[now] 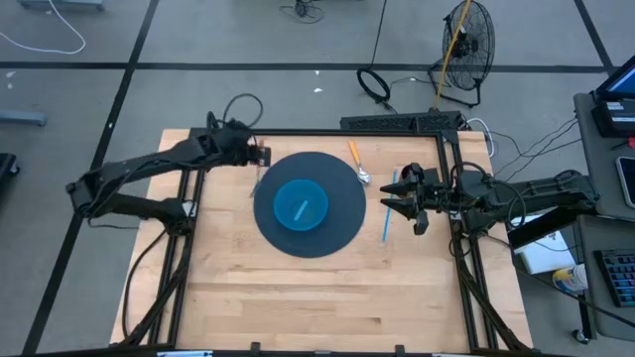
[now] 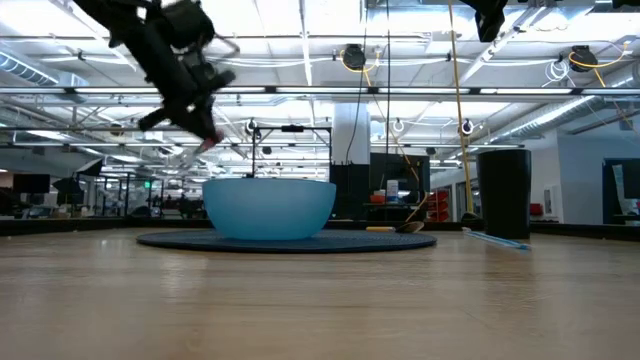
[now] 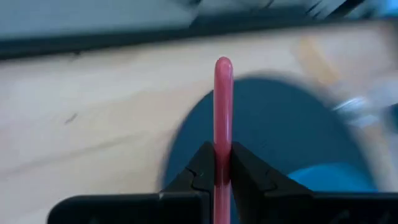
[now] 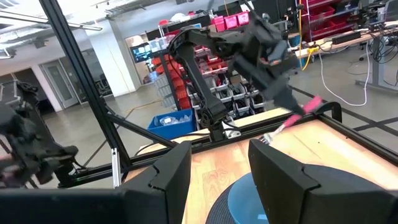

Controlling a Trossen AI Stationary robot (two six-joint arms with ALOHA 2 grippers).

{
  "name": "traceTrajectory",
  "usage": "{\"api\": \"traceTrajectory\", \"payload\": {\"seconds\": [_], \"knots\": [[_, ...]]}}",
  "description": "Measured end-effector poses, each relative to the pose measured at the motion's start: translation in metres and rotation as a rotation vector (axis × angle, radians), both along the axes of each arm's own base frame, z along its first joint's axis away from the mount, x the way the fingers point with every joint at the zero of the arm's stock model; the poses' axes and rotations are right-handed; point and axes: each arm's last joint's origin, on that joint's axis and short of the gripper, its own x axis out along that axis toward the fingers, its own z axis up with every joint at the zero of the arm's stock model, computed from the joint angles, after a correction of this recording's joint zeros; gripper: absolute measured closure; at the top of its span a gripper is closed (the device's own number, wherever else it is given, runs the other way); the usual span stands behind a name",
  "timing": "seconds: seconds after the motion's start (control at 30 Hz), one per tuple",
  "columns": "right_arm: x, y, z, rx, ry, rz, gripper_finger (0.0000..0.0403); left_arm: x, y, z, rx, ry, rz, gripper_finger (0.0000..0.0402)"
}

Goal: Pick & Place Utensil
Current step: Put the pink fork into the blue bowl on the blue mat

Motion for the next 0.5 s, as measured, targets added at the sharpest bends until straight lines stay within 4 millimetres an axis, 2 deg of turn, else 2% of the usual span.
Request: {"api": "traceTrajectory", "payload": {"seconds": [0.13, 0.27, 0.5], "knots": [[0.0, 0.0, 0.0, -0.001, 0.0, 0.0, 0.0248, 0.007, -0.007, 0.018, 0.074, -0.162, -0.026, 0.0375], [0.0, 0.0, 0.0, -0.001, 0.0, 0.0, 0.0248, 0.019, -0.013, 0.025, 0.103, -0.266, -0.057, 0.0375], [0.0, 0.0, 0.0, 0.001, 0.0, 0.0, 0.0248, 0.053, -0.028, 0.013, 0.097, -0.322, -0.133, 0.0375]]}}
